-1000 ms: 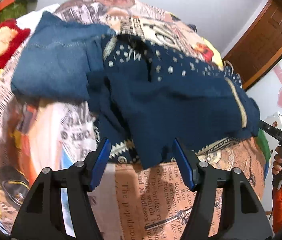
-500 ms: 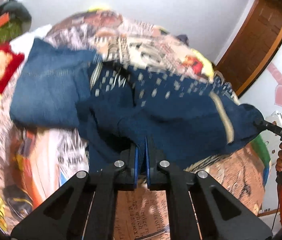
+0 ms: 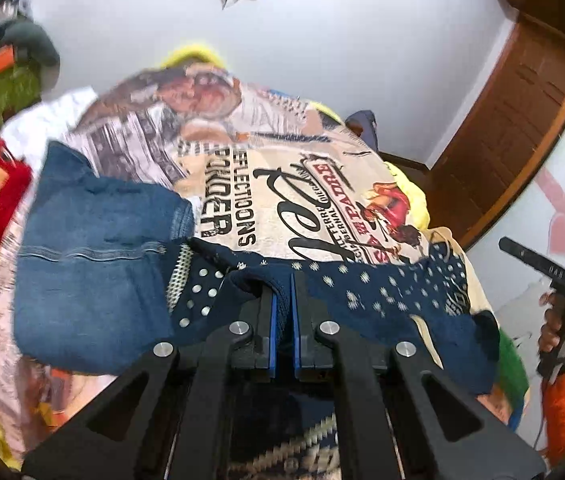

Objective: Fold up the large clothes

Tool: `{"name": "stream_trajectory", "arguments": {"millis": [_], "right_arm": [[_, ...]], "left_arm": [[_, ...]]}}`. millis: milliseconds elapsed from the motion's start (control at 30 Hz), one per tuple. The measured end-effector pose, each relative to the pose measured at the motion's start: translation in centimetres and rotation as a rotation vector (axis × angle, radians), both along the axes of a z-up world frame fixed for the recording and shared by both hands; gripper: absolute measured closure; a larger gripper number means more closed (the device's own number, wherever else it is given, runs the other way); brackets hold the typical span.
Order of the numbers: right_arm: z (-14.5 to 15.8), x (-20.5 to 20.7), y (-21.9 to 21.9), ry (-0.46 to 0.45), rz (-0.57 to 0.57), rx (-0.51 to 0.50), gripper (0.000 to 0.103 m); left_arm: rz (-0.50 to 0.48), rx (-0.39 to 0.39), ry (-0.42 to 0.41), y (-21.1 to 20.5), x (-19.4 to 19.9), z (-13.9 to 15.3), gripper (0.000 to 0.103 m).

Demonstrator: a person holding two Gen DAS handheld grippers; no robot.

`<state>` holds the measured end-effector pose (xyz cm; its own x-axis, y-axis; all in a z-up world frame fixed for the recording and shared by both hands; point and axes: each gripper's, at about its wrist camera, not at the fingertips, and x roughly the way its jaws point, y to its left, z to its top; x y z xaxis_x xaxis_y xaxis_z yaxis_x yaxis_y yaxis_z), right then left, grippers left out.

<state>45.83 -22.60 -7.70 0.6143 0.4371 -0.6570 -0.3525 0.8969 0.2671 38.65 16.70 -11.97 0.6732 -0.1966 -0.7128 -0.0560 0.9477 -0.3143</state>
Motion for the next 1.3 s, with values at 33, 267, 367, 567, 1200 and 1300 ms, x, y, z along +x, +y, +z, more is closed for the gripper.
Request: {"name": "stream_trajectory", "arguments": {"millis": [33, 267, 367, 567, 1200, 1300], "right_arm": [[-0.5, 0.9, 0.4, 0.002, -0.003, -0.02, 0.098], [-4.3, 3.2, 1.1, 0.044, -0.021, -0.1, 0.097], [-4.8, 1.4, 0.6, 0.014, -0.006, -0.156, 0.097], [-3.7, -3.8, -1.0, -0.053, 0.021, -0.274, 0.097], [-13.3, -12.8, -0.3, 0.234, 0.027, -0.381, 0.097], [-13.4, -13.2, -0.2, 0.208, 0.022, -0.406, 0.097]], "left_arm": [[0.01, 0.001, 0.02, 0.3, 1.1, -0.8, 0.097], [0.055, 0.073, 0.179, 1.1, 6.1, -7.6, 0.097], [0.023, 0.136, 0.182, 0.3, 5.5, -8.4, 0.096], [-0.058, 0.262, 0.135, -1.7, 1.9, -4.7, 0.051], [-0.094, 0.218, 0.236, -6.7, -7.4, -10.1, 0.022], [-0.085, 0.196, 0.23, -6.5, -7.7, -10.5, 0.021]]}}
